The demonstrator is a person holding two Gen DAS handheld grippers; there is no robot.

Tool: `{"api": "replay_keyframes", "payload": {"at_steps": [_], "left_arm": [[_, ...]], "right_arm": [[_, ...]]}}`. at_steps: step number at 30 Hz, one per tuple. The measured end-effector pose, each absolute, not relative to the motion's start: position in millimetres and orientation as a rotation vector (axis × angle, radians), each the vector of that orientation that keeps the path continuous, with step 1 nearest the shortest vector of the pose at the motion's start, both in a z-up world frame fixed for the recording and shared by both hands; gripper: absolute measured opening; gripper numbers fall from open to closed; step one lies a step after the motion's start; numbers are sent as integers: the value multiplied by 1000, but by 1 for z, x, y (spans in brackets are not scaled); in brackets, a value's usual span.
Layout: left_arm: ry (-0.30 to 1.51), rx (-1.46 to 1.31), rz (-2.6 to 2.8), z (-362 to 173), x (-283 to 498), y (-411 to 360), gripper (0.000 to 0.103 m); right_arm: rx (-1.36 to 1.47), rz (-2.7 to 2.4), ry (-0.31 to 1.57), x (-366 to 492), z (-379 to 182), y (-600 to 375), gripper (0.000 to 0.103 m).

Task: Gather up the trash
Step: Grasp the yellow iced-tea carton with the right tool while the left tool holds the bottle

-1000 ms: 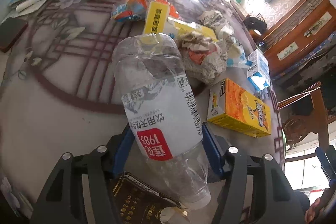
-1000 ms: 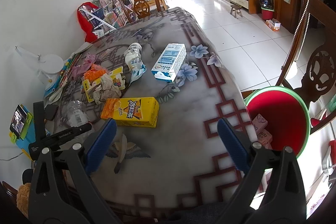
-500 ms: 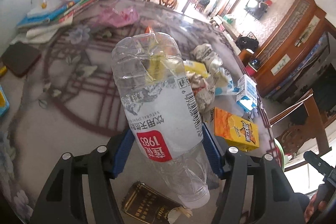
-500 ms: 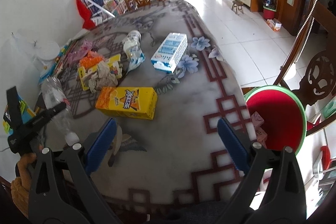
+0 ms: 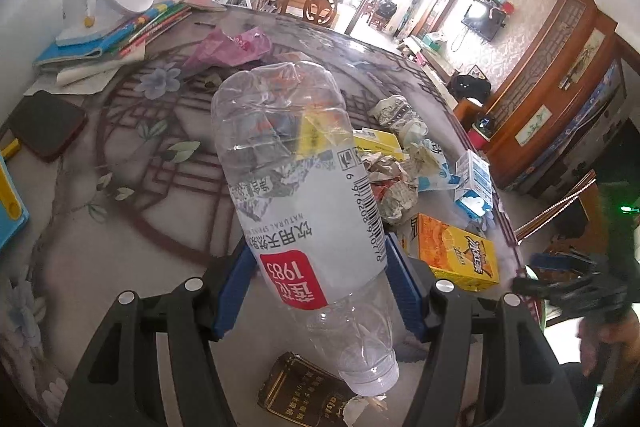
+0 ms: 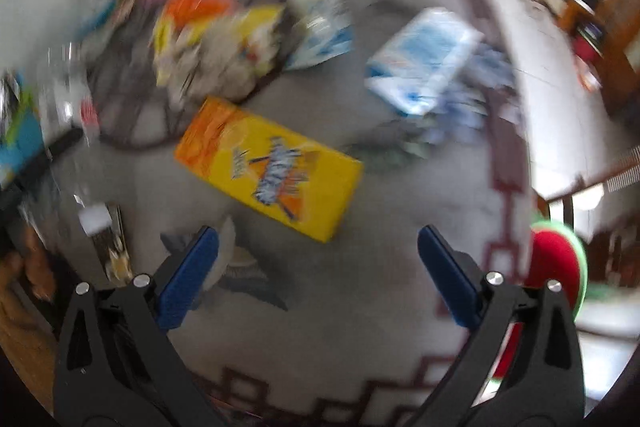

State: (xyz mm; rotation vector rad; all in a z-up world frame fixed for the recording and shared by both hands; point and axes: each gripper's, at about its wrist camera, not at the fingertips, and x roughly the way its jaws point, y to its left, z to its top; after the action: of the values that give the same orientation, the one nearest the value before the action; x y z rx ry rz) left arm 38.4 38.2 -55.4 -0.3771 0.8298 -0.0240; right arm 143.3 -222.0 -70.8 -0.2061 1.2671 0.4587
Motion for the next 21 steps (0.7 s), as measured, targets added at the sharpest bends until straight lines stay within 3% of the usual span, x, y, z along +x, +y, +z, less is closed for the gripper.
{"api": "replay_keyframes", "payload": {"at_steps": [11, 14, 16, 19, 21], "left_arm": [[882, -428, -52, -68, 44, 40, 60], [888, -440, -52, -70, 45, 41, 61], [891, -443, -49, -71, 45, 41, 61], [898, -444, -52, -73, 46, 39, 61], [900, -437, -58, -73, 47, 37, 61]], "right_arm": [[-749, 618, 1298, 158, -104, -136, 98], [-719, 646, 1369, 157, -109, -138, 97], [-651, 658, 1418, 156, -111, -142, 79], [-525, 663, 1468, 153, -112, -154, 63], [-474, 665, 1466, 150, -112, -159, 61]]}}
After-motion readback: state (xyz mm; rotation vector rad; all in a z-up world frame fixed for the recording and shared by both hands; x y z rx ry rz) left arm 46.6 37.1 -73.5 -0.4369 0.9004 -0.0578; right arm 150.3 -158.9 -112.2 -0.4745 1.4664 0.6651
